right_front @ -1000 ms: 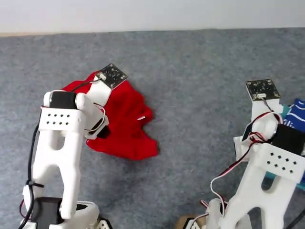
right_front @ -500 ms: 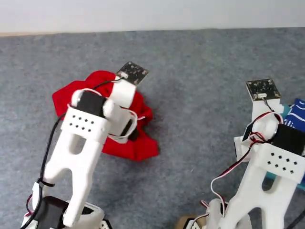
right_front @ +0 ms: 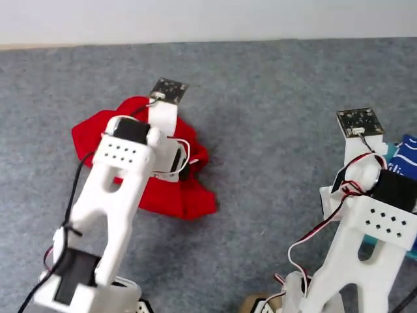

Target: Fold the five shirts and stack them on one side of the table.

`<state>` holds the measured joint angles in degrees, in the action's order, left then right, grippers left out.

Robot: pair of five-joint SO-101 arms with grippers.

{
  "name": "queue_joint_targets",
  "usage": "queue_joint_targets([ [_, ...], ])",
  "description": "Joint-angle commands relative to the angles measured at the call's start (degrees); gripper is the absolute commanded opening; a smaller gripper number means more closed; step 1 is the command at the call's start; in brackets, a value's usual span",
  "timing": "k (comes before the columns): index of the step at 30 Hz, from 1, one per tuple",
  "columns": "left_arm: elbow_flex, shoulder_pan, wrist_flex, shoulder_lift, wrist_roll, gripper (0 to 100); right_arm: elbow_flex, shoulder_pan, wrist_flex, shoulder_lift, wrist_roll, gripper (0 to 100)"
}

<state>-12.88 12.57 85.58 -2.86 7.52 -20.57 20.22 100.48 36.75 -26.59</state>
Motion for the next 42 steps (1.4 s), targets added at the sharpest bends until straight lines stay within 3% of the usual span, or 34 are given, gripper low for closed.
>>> queue_joint_targets([
  [1,0.22,-0.62,-1.23,2.81,0.09,22,0.35,-0.31,2.33,1.89,-0.35,1.0],
  [16,0.31,-0.88,-5.27,10.99,0.26,22,0.35,-0.31,2.33,1.45,-0.53,1.0],
  [24,0.31,-5.54,-5.19,11.25,-1.14,22,0.35,-0.31,2.33,1.45,-0.53,1.0],
  [33,0.22,-5.01,-3.96,11.69,-2.02,15,0.35,-0.31,2.33,1.36,-0.53,1.0],
  [42,-0.04,-1.32,-3.96,11.78,-2.02,15,0.35,-0.31,2.33,1.36,-0.35,1.0],
])
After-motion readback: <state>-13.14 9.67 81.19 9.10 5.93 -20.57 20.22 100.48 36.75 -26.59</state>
